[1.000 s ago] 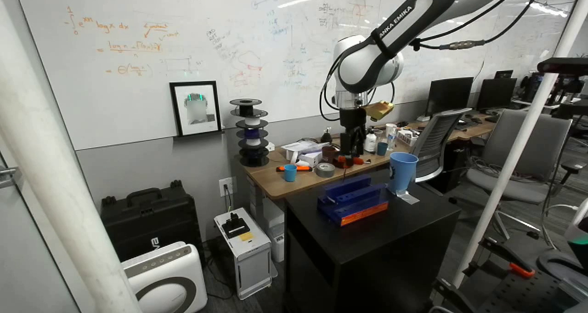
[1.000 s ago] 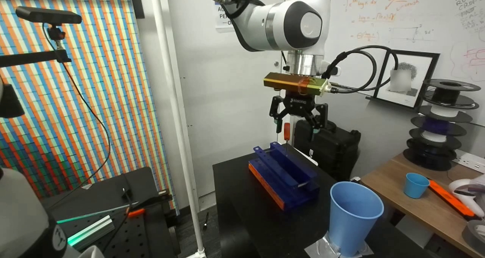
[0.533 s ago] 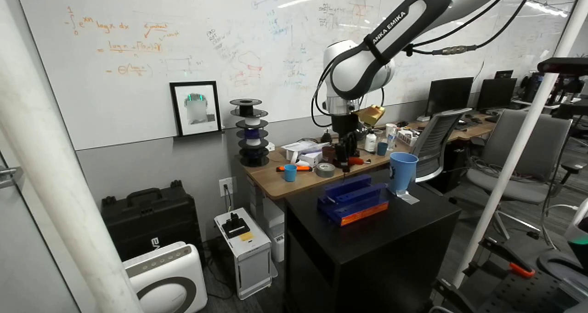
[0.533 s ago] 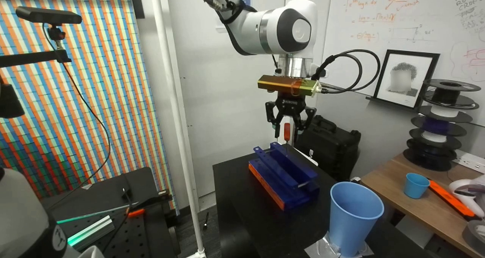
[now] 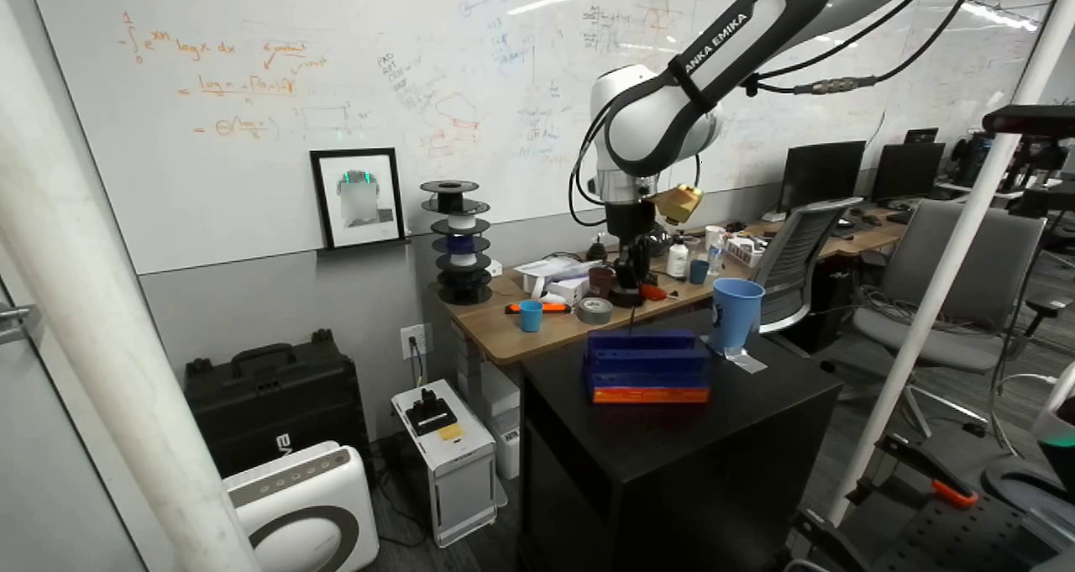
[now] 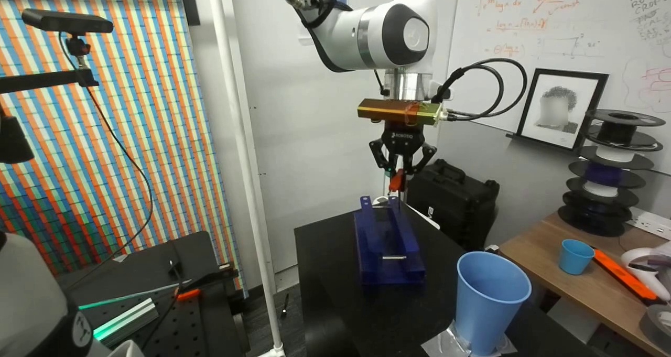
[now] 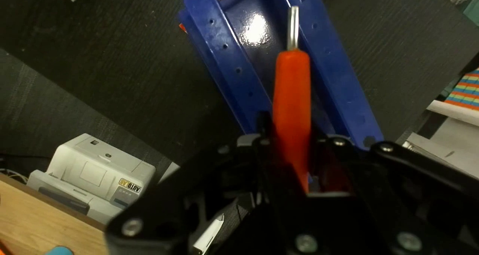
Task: Move the orange handle to the blue cup
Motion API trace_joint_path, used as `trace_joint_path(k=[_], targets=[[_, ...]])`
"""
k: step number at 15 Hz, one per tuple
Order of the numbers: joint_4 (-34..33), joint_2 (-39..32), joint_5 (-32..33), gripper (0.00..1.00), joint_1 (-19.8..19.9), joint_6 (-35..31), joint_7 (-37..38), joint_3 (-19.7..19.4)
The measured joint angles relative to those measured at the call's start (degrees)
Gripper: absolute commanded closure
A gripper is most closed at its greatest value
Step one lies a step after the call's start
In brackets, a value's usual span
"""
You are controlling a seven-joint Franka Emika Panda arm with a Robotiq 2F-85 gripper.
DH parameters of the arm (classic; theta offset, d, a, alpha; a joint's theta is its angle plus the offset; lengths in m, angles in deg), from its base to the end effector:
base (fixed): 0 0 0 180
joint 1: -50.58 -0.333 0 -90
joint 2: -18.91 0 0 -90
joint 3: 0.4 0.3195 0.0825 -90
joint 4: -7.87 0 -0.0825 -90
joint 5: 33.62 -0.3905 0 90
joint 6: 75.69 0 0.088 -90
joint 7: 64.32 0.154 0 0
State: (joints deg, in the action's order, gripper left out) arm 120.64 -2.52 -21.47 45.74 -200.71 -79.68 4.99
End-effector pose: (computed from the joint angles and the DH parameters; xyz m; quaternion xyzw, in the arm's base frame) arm 0.5879 0.0899 0.2227 0.9536 0.2838 -0.0807 0.0608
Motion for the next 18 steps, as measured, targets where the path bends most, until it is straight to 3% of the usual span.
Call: trace_joint_path(k=[6,14,18], targets=[[0.87,4.46,0.0,0.89,0.28,1.55,-0.54,-0.02],[4.2,16.92,-3.99,0.89,0.29,6.17,-2.44,0.2],[5.04,23.28,-4.03,0.89,1.66,6.73,-0.8,-2.18]])
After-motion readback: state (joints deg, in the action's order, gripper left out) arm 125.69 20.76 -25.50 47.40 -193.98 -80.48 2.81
